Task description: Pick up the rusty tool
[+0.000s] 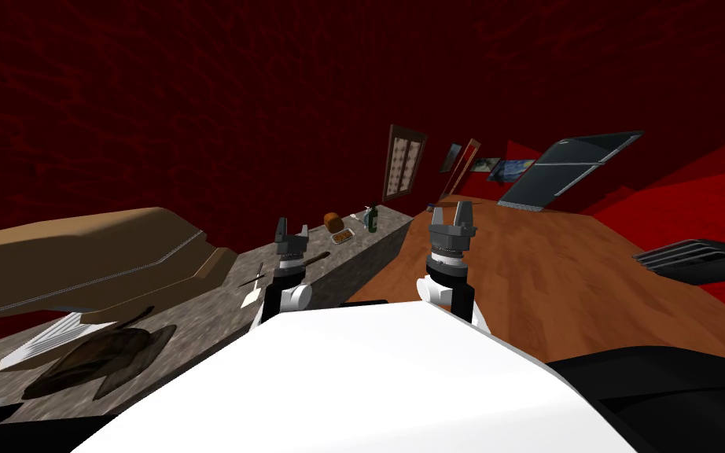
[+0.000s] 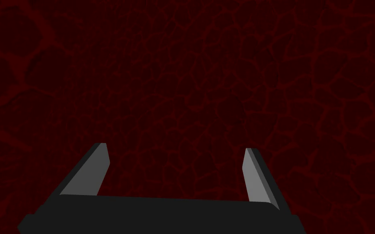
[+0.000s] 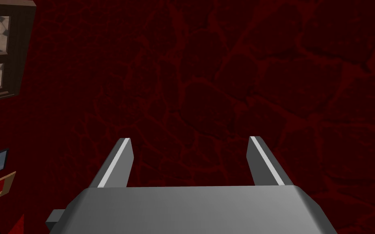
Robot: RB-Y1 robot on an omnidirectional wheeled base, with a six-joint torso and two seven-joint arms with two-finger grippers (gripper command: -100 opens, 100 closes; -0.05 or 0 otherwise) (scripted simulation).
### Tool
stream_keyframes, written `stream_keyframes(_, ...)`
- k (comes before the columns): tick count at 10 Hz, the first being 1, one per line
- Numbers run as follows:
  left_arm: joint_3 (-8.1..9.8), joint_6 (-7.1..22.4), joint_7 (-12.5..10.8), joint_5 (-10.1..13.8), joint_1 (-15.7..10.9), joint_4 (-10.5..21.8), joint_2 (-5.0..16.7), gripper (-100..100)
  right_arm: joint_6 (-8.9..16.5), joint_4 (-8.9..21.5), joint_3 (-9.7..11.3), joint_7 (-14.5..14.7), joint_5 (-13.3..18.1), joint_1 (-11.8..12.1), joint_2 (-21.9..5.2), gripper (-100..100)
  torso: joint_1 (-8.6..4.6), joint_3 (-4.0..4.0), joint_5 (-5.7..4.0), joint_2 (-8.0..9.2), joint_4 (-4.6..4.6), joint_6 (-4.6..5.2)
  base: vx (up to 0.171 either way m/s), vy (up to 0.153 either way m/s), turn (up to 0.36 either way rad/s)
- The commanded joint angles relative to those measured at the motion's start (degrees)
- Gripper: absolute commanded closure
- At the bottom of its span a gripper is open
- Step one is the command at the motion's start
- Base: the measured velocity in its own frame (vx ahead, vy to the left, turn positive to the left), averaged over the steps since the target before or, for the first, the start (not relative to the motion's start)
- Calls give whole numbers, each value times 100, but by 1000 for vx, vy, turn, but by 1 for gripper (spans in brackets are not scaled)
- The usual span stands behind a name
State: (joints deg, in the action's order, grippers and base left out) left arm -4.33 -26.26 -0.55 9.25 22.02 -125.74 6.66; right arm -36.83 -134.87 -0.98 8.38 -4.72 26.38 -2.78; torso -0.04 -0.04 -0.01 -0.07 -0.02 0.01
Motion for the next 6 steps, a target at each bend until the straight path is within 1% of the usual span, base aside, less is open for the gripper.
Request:
stream_keyframes(1,-29,144,7,40,-215,102,46,-100,0,0,0,0,0,0,0,0,0,0,0,0,0,0,0,0,0)
stream_keyframes(2,-48,330,-17,137,-415,261,134,-100,0,0,0,0,0,0,0,0,4,2,1,4,1,-1,7,-7,-23)
stream_keyframes(3,-48,330,-17,137,-479,261,134,-100,0,0,0,0,0,0,0,0,1,2,0,2,1,0,11,-12,-37)
stream_keyframes(6,-48,330,-17,137,-479,261,134,-100,0,0,0,0,0,0,0,0,3,4,1,6,1,-2,-2,3,8)
